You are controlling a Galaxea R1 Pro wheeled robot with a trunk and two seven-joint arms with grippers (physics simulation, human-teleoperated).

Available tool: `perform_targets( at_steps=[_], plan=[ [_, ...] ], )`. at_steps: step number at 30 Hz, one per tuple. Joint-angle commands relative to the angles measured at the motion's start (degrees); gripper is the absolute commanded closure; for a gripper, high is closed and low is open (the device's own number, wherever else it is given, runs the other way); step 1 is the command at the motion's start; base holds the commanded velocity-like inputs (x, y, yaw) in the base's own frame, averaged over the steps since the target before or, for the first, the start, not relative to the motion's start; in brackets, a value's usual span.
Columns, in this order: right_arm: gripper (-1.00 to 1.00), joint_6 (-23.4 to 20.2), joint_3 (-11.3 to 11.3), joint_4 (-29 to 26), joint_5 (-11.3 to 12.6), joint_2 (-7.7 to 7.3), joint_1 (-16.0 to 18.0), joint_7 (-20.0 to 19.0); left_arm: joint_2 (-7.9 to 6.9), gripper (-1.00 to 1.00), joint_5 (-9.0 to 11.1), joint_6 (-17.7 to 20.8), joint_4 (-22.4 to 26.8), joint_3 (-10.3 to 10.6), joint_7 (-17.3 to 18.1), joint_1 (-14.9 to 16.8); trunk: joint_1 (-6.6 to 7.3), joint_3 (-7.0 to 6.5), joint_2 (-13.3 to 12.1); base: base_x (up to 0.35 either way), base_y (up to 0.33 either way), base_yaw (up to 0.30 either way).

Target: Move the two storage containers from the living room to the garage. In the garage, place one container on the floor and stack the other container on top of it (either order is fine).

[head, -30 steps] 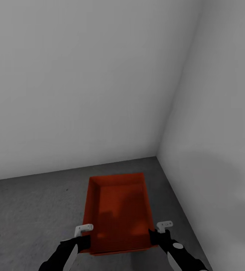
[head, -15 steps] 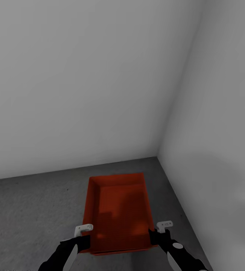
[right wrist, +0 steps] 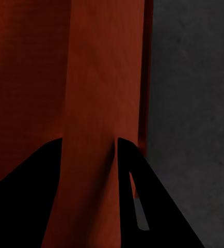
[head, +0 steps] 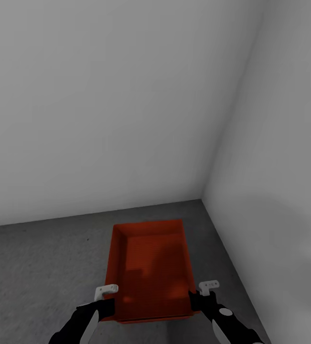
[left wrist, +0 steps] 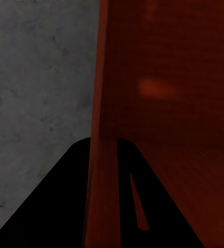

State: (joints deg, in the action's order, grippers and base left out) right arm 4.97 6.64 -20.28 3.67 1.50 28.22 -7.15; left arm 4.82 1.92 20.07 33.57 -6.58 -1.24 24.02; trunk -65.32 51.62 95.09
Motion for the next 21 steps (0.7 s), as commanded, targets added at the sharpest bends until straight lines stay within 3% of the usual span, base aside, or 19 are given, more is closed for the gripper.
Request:
perform_targets(
  at_steps=[1, 21],
  plan=[
    [1.00, -2.2, 3.0, 0.3, 0.4, 1.31, 0.0, -0.3, 2.03, 1.00, 1.1, 0.3, 0.3, 0.1, -0.3, 0.1, 0.00, 0.03, 0.0, 0.000, 0.000, 0.000],
    [1.00, -2.2, 3.0, 0.3, 0.4, 1.31, 0.0, -0.3, 2.03, 1.00, 1.1, -0.4, 0.3, 0.1, -0.3, 0.1, 0.00, 0.03, 0.0, 0.000, 0.000, 0.000]
  ],
)
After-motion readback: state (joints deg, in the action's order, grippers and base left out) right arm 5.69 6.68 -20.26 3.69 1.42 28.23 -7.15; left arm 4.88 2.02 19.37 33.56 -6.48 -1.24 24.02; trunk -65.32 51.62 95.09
